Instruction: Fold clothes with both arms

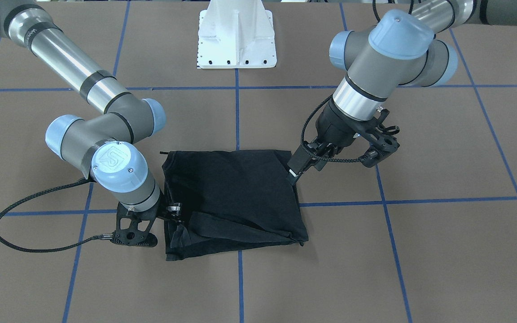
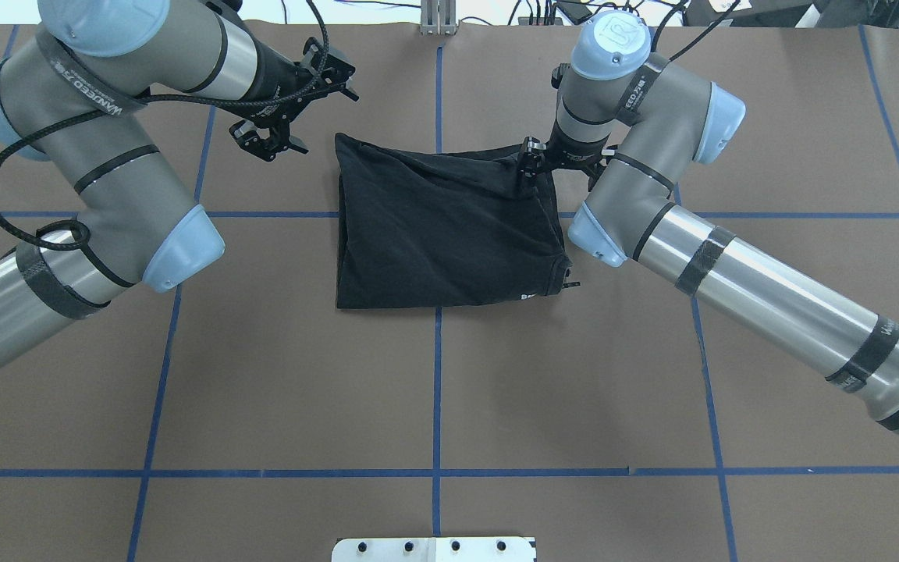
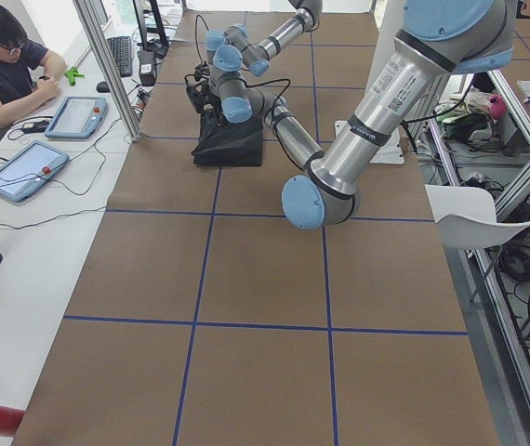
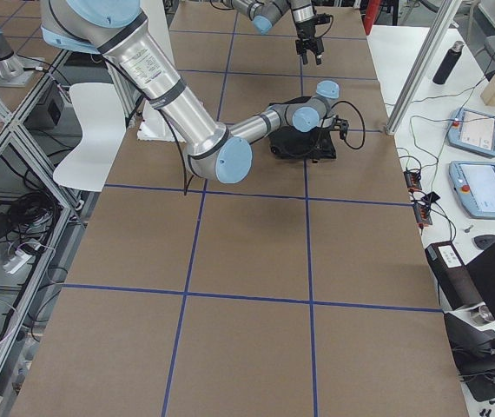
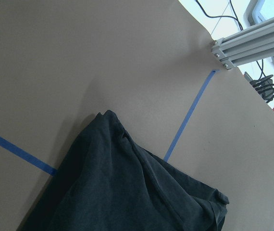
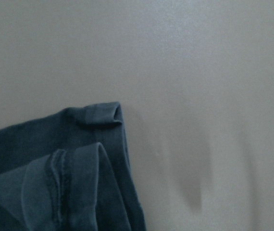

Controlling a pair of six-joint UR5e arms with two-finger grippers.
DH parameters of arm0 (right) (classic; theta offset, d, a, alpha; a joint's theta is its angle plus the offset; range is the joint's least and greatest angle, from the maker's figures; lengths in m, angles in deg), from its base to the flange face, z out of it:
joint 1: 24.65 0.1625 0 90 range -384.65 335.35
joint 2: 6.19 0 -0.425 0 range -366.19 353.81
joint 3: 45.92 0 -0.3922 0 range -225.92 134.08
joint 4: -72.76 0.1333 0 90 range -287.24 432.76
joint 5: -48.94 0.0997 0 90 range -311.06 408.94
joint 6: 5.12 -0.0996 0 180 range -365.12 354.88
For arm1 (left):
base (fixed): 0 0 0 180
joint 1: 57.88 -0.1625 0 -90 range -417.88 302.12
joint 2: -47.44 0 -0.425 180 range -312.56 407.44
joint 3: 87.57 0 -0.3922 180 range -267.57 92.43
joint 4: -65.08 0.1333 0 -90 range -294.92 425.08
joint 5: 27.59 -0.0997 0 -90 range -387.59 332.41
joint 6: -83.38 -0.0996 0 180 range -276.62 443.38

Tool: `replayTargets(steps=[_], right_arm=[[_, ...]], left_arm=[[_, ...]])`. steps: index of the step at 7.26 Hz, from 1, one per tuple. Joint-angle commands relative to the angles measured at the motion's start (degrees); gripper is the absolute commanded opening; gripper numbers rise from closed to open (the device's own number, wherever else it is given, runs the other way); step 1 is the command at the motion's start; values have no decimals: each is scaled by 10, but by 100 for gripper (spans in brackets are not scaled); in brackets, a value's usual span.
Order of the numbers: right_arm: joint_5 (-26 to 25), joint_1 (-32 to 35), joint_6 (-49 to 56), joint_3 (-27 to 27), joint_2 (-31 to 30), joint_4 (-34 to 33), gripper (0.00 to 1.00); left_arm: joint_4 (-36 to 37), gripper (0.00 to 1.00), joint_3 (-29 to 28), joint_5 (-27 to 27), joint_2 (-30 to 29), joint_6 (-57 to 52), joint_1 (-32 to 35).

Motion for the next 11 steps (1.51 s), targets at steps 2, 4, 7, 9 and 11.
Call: replayTargets(steps=[2, 4, 7, 9, 11], right_arm=[[8, 40, 48, -31, 35, -5, 99], [37, 105, 126, -23, 28, -33, 99], [51, 172, 270, 136, -92, -118, 100], [57, 207, 357, 225, -212, -118, 100], [98, 265, 442, 234, -283, -120, 100]], left_arm=[[1, 100, 12, 3, 1, -40, 3], [14, 100, 65, 8, 56, -139, 8], [17, 100, 158, 9, 234, -370, 54], [17, 100, 170, 41, 323, -539, 133], [17, 100, 165, 49, 398, -738, 197]])
